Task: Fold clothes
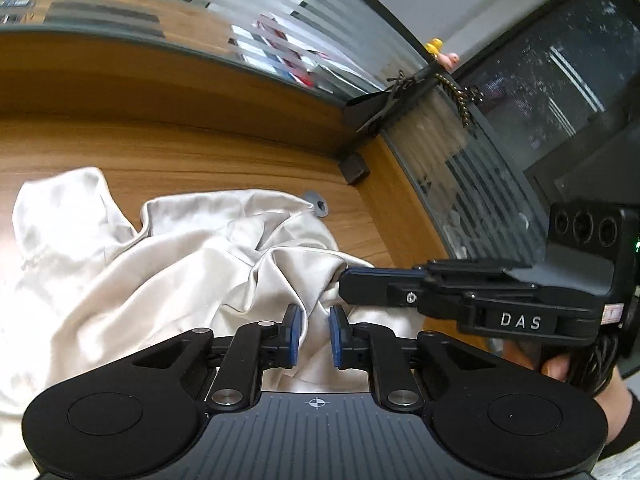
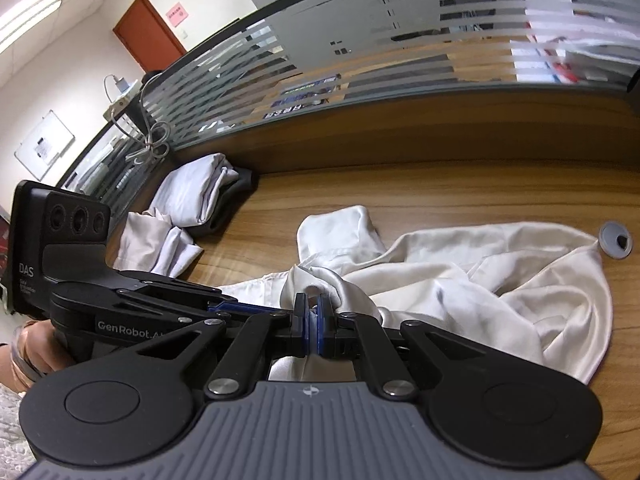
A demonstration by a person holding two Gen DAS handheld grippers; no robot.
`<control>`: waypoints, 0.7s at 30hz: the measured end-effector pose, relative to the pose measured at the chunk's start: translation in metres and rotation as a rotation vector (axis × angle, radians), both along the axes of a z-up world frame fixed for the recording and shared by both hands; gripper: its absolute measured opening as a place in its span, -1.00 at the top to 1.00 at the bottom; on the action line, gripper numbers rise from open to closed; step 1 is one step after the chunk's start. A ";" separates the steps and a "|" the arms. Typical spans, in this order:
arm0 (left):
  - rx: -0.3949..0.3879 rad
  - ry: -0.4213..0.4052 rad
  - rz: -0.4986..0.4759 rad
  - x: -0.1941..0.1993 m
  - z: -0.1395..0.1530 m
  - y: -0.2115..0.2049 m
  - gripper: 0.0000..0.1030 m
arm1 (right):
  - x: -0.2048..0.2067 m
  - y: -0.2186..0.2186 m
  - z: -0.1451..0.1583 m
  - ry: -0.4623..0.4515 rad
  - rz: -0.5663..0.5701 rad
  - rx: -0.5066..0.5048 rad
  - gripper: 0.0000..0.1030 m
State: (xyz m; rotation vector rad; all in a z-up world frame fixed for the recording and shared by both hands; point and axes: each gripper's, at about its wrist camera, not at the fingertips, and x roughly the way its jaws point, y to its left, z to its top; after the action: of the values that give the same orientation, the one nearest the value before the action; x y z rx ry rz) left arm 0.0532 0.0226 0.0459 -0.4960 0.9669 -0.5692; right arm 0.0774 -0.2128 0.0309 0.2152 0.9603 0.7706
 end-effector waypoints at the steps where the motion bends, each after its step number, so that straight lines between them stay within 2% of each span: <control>1: 0.016 -0.006 0.000 0.000 -0.001 -0.002 0.60 | 0.000 -0.001 -0.001 0.010 -0.002 0.013 0.92; 4: 0.044 -0.005 0.011 0.003 -0.007 -0.005 0.57 | 0.000 -0.002 -0.004 0.031 -0.002 0.053 0.92; 5: 0.042 -0.003 0.019 0.004 -0.010 -0.005 0.62 | -0.001 -0.002 -0.005 0.029 0.003 0.055 0.92; 6: 0.042 -0.006 0.028 0.005 -0.012 -0.005 0.91 | -0.001 -0.002 -0.005 0.027 0.007 0.056 0.92; 9: 0.047 -0.021 0.080 0.005 -0.014 -0.003 0.93 | -0.002 -0.001 -0.007 0.016 0.009 0.030 0.88; 13: 0.035 -0.038 0.141 0.006 -0.008 0.008 0.94 | -0.008 0.002 -0.014 -0.043 0.032 -0.097 0.43; 18: -0.020 -0.009 0.186 0.010 -0.007 0.022 0.94 | -0.018 0.011 -0.040 -0.076 0.123 -0.325 0.42; 21: -0.036 0.017 0.188 0.012 -0.010 0.026 0.94 | -0.022 0.012 -0.047 -0.085 0.148 -0.383 0.43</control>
State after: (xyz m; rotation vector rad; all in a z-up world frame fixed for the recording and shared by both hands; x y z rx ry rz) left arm 0.0649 0.0485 0.0358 -0.6175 0.9161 -0.4145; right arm 0.0550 -0.2011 -0.0161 -0.2225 1.0308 0.7088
